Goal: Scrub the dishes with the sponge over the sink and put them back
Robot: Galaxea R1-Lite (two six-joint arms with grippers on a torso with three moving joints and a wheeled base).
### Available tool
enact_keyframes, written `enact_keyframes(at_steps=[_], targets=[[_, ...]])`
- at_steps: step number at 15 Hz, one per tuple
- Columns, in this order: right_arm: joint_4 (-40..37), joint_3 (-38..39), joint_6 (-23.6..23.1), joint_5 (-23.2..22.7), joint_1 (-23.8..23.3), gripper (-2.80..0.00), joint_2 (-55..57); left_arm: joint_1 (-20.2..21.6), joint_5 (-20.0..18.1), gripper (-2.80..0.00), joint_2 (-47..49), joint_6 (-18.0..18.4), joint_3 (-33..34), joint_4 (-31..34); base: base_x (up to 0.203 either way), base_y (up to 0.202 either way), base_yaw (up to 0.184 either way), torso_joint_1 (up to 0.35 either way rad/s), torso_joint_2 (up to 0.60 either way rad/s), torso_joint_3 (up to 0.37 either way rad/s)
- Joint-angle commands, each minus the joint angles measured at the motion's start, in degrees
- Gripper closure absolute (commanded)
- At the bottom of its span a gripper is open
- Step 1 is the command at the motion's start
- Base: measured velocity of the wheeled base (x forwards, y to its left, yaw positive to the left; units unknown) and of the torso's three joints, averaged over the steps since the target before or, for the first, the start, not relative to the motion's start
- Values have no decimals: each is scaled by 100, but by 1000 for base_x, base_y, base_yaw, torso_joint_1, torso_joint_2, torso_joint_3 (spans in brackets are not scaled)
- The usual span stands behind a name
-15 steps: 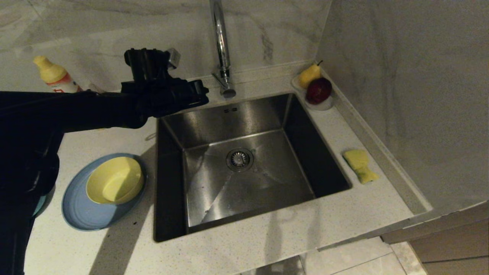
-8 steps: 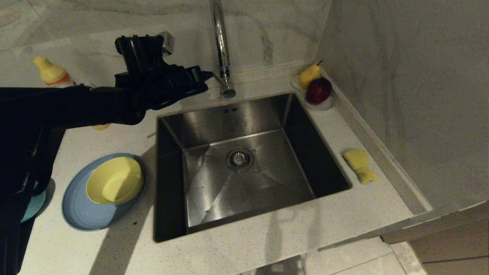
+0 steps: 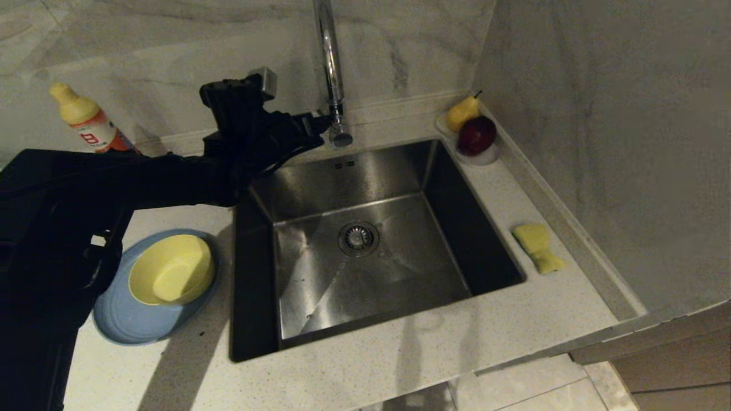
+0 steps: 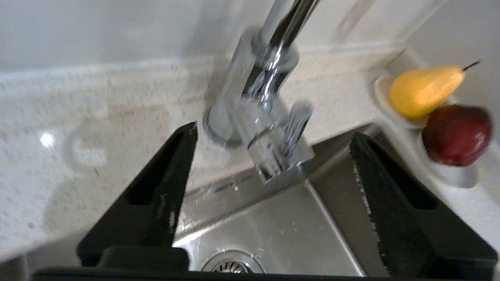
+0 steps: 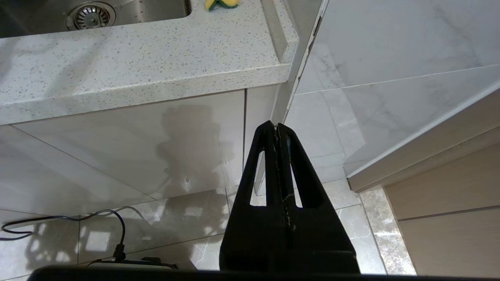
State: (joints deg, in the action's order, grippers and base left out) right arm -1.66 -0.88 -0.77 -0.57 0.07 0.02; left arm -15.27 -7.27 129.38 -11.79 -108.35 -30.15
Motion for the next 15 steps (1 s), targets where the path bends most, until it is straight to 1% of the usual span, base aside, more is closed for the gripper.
enact_keyframes(at_steps=[1,8,10,12,15], targets=[[2,0,-2,-4,1,0,-11,-45,198,-280,234,-1,-6,-263,0,0,0,0,0,0],[-1,0,-2,-4,1,0,-11,-37,303,-280,406,27,-19,-351,0,0,0,0,0,0],[-1,0,-2,-4,1,0,-11,-18,414,-280,467,93,-19,-372,0,0,0,0,0,0],[-1,0,-2,-4,1,0,-11,6,516,-280,553,438,-19,-515,0,0,0,0,0,0],[-1,0,-2,-4,1,0,-11,148,508,-280,556,458,-19,-518,0,0,0,0,0,0]])
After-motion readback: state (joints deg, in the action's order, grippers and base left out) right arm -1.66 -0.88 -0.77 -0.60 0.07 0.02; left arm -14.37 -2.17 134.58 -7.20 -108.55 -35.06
